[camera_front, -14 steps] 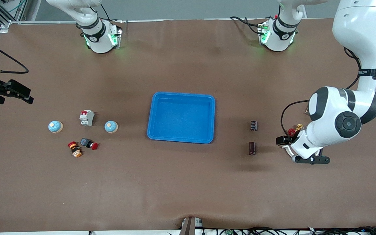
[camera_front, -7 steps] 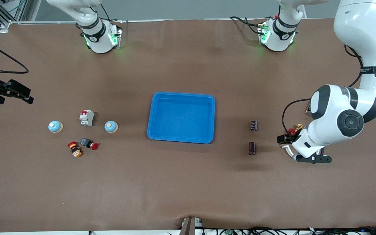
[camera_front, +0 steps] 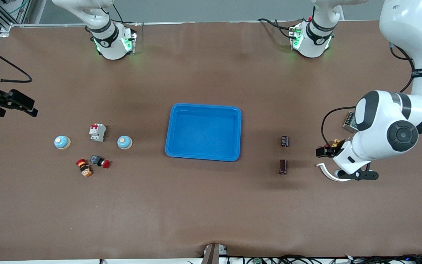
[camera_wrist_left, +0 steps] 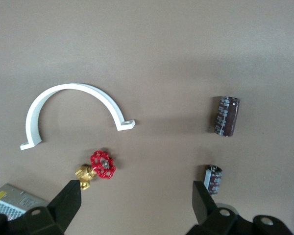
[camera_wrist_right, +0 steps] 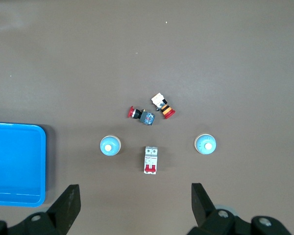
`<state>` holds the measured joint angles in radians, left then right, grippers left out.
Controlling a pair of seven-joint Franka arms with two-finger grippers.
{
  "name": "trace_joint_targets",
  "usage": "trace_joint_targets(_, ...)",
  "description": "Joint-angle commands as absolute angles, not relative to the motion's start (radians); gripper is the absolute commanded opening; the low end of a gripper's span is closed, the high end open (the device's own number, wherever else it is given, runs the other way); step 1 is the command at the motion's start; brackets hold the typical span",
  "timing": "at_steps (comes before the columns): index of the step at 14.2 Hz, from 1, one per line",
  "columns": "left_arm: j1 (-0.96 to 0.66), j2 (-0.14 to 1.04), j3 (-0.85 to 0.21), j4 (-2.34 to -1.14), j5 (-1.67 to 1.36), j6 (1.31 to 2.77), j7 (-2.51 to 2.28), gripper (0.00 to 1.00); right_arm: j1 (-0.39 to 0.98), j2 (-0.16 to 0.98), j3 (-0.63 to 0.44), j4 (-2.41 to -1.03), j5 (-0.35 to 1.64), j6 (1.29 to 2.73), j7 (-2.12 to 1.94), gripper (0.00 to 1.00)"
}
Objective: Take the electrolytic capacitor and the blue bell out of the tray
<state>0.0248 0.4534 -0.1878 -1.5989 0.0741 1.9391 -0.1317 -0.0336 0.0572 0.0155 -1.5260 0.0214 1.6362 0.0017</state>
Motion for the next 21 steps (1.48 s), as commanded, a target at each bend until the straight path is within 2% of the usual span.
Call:
trace_joint_targets(1, 0.043, 0.413, -0.198, -1.614, 0.051, 1.910, -0.097, 1.00, -0.032, 0.046, 0.017, -1.526, 0.012, 1.634, -0.005, 1.00)
trace_joint_targets(10, 0.074, 0.203, -0.190, -1.614, -0.005, 1.709, -0.061, 1.00, -0.029, 0.046, 0.017, -1.526, 0.012, 1.634, -0.005, 1.00)
trace_joint_targets(14, 0.075, 0.062, -0.184, -1.615, -0.005, 1.614, -0.061, 1.00, -0.028, 0.046, 0.017, -1.528, 0.012, 1.632, -0.005, 1.00)
trace_joint_targets(19, 0.100, -0.024, -0.175, -1.605, -0.006, 1.594, -0.043, 1.00, -0.018, 0.051, 0.021, -1.528, 0.012, 1.632, 0.005, 1.00)
trace_joint_targets(21, 0.051, -0.025, -0.123, -1.565, -0.009, 1.560, -0.035, 1.00, -0.020, 0.051, 0.021, -1.528, 0.012, 1.634, 0.002, 1.00)
